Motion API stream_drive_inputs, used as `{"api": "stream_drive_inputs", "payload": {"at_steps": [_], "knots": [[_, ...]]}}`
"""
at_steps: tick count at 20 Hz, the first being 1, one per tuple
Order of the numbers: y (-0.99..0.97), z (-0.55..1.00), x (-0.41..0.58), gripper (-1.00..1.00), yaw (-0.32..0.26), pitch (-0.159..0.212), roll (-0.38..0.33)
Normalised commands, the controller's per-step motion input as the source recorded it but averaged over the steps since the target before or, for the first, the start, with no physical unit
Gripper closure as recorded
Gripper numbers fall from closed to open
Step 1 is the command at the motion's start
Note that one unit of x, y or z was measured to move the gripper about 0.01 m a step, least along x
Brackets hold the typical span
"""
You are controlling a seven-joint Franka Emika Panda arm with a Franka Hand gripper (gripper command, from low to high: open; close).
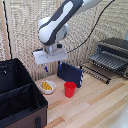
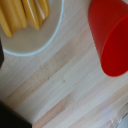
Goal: Gently stretch your hand towards the oven tray's handle, obtaining a firm grip, and draw it cautiously out of the oven. Transition your grip to the hot dog bowl, gingerly seizing the edge, and elevate it from the surface. Hover the bowl over the tray, delicately lower it, and temper your grip, establishing the bowl's equilibrium.
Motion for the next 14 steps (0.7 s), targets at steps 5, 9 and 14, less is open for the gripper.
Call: {"api": "stream_drive_inputs", "payload": {"at_steps": [5, 9, 14], "knots": [[0.00, -0.38, -0.044, -1.00, 0.056, -0.057, -0.048], [-0.07, -0.30, -0.124, -1.00, 0.091, -0.004, -0.064], [-0.18, -0.13, -0.222, -1.00, 0.135, 0.002, -0.073]]}}
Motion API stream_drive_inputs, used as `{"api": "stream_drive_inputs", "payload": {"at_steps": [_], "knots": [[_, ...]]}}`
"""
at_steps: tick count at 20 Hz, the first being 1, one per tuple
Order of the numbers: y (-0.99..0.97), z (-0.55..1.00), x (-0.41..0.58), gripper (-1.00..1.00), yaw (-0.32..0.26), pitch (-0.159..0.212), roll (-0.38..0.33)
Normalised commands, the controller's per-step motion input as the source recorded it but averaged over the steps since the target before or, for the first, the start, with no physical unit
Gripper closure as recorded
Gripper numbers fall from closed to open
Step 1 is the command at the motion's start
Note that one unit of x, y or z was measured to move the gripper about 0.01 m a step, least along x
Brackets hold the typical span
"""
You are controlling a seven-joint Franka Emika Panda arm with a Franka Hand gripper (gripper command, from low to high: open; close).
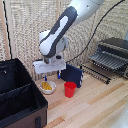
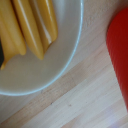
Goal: Gently stretch your hand towards the oven tray's handle, obtaining a firm grip, and draw it cautiously out of the oven. Transition your grip to the hot dog bowl, gingerly seizing the edge, and elevate it from the surface. Hover the bowl over the tray, delicately lower it, and temper your grip, establishing the bowl's equilibrium.
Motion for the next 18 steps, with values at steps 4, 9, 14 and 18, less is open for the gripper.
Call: {"api": "stream_drive_inputs", "payload": {"at_steps": [4, 9, 14, 18], "knots": [[-0.23, 0.07, -0.178, -1.00, 0.138, 0.000, -0.036], [-0.31, -0.01, -0.167, -1.00, 0.162, 0.000, -0.043], [-0.31, -0.16, -0.114, -1.00, 0.168, -0.007, -0.069], [-0.25, -0.28, -0.045, -1.00, 0.157, -0.046, -0.086]]}}
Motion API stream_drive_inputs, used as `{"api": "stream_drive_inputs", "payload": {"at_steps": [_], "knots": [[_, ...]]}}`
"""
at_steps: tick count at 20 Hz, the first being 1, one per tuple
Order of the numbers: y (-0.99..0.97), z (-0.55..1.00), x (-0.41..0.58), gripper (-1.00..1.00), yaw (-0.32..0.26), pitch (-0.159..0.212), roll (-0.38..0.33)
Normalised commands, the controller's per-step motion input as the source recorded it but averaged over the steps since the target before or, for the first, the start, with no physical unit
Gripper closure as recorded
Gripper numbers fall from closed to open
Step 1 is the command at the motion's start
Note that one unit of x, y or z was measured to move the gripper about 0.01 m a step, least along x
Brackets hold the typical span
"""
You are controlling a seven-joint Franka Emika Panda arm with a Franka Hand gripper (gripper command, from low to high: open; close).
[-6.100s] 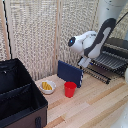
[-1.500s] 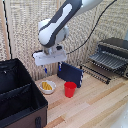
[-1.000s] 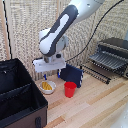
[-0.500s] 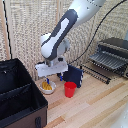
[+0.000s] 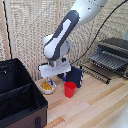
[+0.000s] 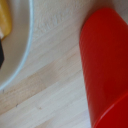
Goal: Gently stretch your hand towards the oven tray's handle, obtaining a firm grip, and draw it cautiously out of the oven. Transition your grip to the hot dog bowl, gingerly seizing the edge, and elevate it from the surface. Hover the bowl over the tray, delicately lower it, and temper your grip, establishing the bowl's equilibrium.
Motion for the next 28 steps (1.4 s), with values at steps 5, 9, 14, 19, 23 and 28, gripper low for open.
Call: {"api": "stream_drive_inputs", "payload": {"at_steps": [5, 9, 14, 19, 23, 28], "knots": [[-0.16, -0.27, -0.007, -1.00, 0.158, -0.123, -0.130], [-0.09, -0.17, 0.002, 1.00, 0.116, -0.174, -0.077], [0.00, -0.01, 0.000, 1.00, 0.057, -0.008, 0.000], [0.00, 0.00, 0.000, 1.00, 0.039, 0.000, 0.000], [0.00, 0.00, -0.014, 1.00, 0.063, 0.000, 0.000], [0.00, 0.07, 0.124, 1.00, -0.099, -0.061, -0.010]]}}
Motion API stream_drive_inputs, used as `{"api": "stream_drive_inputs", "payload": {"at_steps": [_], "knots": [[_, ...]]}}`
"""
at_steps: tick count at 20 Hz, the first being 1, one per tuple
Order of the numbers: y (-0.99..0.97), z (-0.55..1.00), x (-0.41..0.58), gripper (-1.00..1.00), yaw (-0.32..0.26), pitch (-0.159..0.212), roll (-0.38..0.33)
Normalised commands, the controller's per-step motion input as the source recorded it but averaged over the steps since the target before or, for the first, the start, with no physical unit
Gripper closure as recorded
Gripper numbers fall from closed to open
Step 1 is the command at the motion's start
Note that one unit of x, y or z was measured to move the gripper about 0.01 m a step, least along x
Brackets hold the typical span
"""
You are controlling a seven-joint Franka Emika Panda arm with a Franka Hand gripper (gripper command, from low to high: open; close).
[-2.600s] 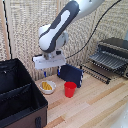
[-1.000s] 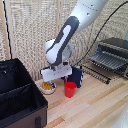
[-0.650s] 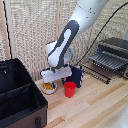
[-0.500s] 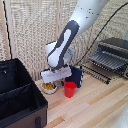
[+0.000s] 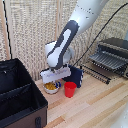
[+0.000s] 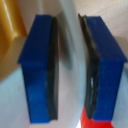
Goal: Gently stretch your hand towards the oven tray's handle, obtaining a firm grip, and draw it cautiously out of the oven. Transition your grip to the hot dog bowl, gingerly seizing the edge, and elevate it from the surface. Hover the bowl over the tray, delicately lower it, and temper your grip, establishing the bowl's equilibrium.
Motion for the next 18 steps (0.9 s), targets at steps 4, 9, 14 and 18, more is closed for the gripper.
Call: {"api": "stream_drive_inputs", "payload": {"at_steps": [4, 9, 14, 18], "knots": [[0.07, 0.43, 0.212, 1.00, -0.186, -0.158, -0.003], [0.18, 0.46, 0.143, 1.00, -0.228, -0.155, -0.001], [0.20, 0.57, 0.200, 1.00, -0.227, -0.077, -0.002], [0.08, 0.85, 0.260, 1.00, -0.222, -0.002, 0.000]]}}
